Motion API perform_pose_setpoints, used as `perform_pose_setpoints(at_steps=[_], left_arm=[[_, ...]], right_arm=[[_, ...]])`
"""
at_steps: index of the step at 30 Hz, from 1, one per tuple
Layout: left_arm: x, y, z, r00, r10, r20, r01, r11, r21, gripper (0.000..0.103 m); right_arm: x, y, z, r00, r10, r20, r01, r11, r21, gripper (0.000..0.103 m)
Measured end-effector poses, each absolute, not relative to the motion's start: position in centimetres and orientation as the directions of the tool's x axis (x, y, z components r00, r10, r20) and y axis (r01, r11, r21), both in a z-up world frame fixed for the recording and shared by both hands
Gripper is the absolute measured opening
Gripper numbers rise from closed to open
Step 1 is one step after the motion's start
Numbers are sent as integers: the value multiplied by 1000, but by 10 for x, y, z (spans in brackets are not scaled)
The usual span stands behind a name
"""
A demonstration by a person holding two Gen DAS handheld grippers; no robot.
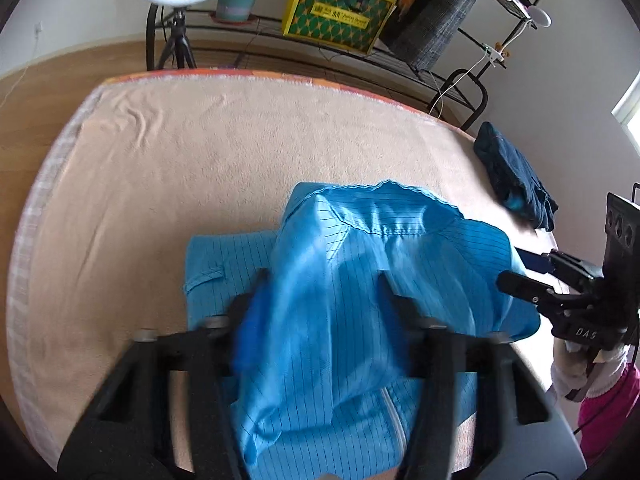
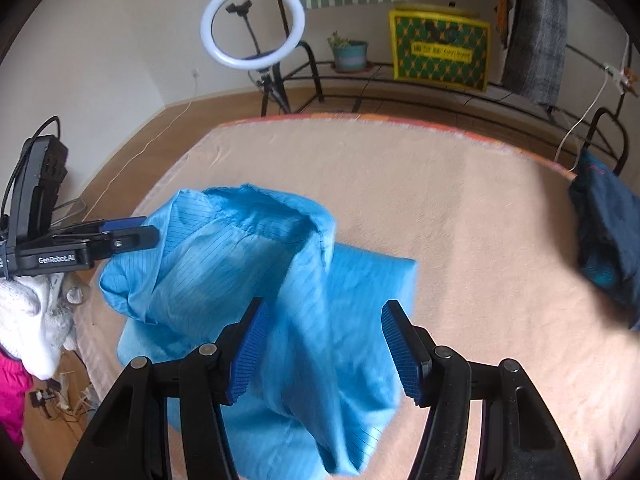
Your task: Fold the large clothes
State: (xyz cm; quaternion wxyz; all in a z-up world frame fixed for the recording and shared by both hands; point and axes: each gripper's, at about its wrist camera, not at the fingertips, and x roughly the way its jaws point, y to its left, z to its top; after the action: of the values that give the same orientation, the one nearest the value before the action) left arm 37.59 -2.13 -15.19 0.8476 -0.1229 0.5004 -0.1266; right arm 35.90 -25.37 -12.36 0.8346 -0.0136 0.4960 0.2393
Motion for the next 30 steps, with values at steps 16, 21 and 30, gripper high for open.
perform_pose_setpoints(at_steps=[16,21,30], left_arm=[[277,-14,-114,603,-364,-710,244,931,-271,0],[209,-2,-121,583,-373,-722,302,924,-233,0],[149,61,-144,566,-385,-729,151,918,-367,39]], right_arm=[[292,-247,-93,482,437,-760,-545,828,131,0],[243,-263,-97,467,441,-767,-586,804,106,11],[204,-337,-109,437,506,-744,-478,831,285,58]])
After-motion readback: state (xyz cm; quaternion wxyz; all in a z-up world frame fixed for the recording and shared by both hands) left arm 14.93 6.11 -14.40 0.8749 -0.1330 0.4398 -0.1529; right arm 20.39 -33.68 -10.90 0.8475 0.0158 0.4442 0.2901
